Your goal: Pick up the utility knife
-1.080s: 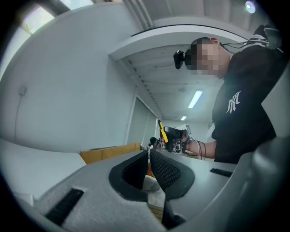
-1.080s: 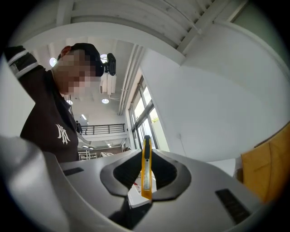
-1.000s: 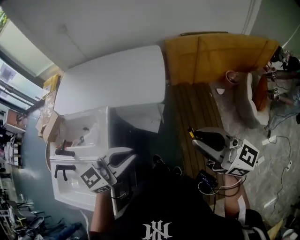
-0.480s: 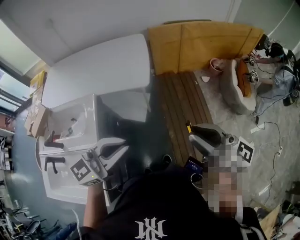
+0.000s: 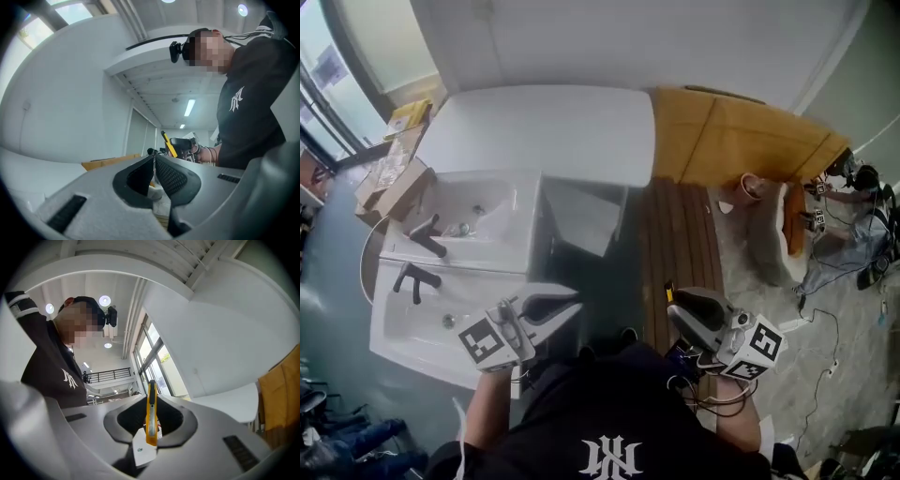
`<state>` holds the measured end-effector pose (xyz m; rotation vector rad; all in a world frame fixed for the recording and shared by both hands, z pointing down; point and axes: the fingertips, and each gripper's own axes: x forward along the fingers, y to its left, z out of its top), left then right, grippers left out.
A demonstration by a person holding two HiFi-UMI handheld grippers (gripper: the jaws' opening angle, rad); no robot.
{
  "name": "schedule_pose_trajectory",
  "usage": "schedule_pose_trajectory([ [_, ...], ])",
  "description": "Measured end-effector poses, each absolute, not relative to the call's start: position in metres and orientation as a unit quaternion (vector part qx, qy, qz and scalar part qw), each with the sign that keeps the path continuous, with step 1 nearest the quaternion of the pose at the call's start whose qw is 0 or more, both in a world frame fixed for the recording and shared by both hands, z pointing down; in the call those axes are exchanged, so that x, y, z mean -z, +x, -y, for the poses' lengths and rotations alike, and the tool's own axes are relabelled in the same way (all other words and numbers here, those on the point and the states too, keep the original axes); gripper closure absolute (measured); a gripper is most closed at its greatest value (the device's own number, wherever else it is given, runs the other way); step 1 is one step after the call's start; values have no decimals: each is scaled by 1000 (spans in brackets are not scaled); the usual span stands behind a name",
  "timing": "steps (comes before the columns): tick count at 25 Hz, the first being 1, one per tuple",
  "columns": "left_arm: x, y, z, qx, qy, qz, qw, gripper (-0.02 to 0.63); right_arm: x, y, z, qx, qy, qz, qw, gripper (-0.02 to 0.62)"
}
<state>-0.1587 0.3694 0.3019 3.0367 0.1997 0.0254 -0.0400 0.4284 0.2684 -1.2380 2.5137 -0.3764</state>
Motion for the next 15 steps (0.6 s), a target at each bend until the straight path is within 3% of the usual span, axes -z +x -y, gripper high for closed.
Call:
schedule_pose_trajectory([
  [10,-316,-217,-363,-3,995,-68,66,598,-283,-117,-407,147,-399,-894,142,541],
  [15,-319,-223,-373,16,991,-92,98,598,-289,-140,-402,145,-398,-900,103,541],
])
